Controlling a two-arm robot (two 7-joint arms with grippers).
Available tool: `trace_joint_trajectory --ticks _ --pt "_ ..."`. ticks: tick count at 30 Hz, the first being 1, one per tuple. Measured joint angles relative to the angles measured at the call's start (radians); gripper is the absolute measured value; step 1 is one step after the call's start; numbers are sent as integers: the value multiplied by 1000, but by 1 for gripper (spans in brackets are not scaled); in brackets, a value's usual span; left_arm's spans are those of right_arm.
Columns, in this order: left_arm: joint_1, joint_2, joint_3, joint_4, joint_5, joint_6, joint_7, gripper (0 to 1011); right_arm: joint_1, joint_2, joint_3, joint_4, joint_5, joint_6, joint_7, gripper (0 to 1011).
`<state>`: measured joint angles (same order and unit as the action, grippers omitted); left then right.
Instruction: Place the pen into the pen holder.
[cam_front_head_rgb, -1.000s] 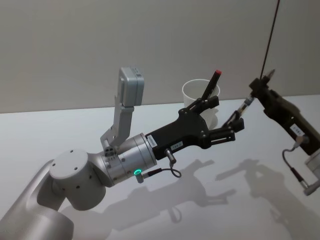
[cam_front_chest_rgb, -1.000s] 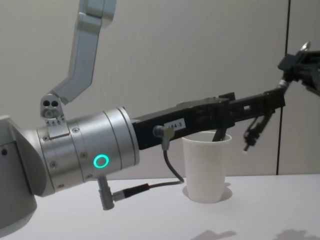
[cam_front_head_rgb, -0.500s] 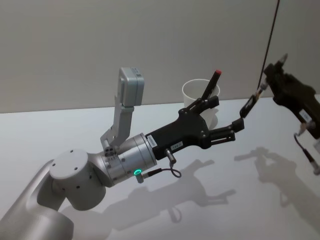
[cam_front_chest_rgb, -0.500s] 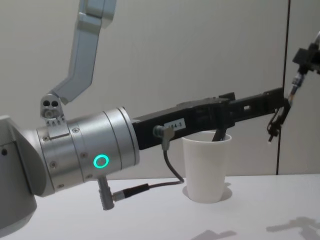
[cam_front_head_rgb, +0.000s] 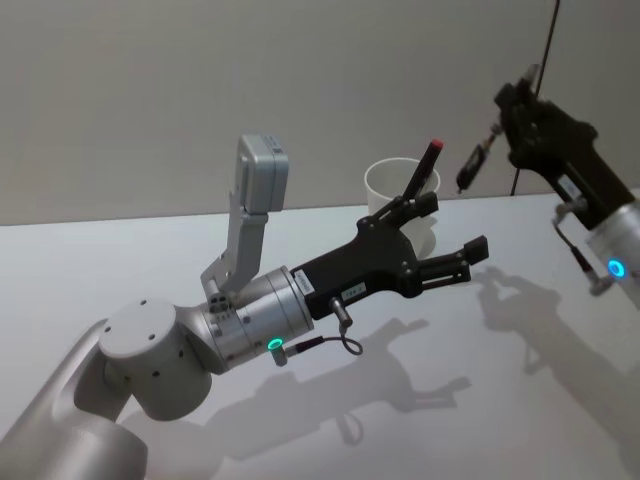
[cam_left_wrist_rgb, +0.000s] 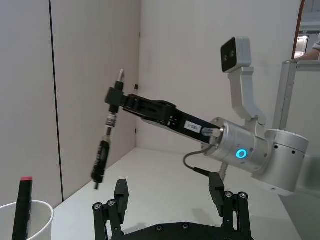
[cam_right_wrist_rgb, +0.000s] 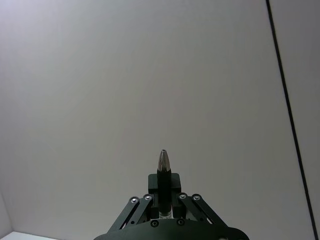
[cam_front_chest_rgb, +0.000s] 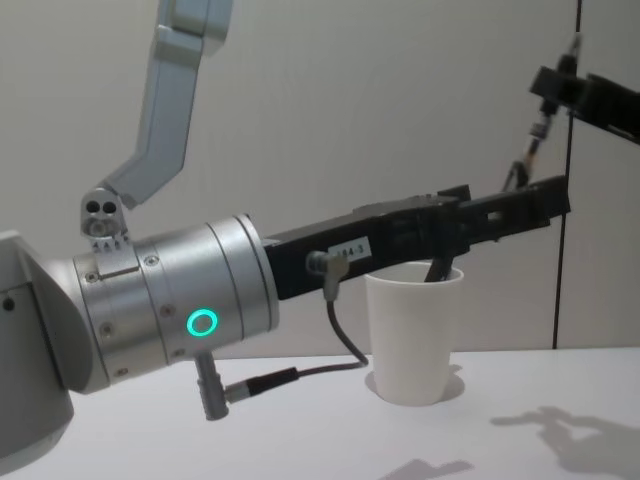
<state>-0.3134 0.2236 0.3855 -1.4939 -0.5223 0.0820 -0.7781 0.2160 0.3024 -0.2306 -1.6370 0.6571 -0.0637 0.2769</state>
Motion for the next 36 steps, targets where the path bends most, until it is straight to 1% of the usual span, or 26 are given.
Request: trace_joint_trajectory --ticks 3,5,6,8,15,22,27,30,31,36 --pt "0 0 0 0 0 0 0 1001 36 -24 -11 37 -34 -6 9 122" --pt "0 0 0 0 0 0 0 1001 52 -35 -16 54 -53 -8 10 121" --pt "0 0 0 0 0 0 0 1001 52 -35 -16 54 -53 -8 10 121" --pt "0 0 0 0 0 0 0 1001 68 -47 -22 71 -76 -9 9 122" --pt "0 0 0 0 0 0 0 1001 107 -76 -38 120 -141 -14 -12 121" --pt "0 0 0 0 0 0 0 1001 151 -108 -53 187 -208 -38 -36 122" --pt "0 0 0 0 0 0 0 1001 177 -128 -61 231 -236 -53 -44 122" --pt "0 0 0 0 0 0 0 1001 198 -144 -68 273 -255 -63 -48 121" --pt "0 0 0 0 0 0 0 1001 198 -144 -68 273 -255 -63 -48 121" --pt "0 0 0 0 0 0 0 1001 226 -168 -80 328 -274 -70 -53 121"
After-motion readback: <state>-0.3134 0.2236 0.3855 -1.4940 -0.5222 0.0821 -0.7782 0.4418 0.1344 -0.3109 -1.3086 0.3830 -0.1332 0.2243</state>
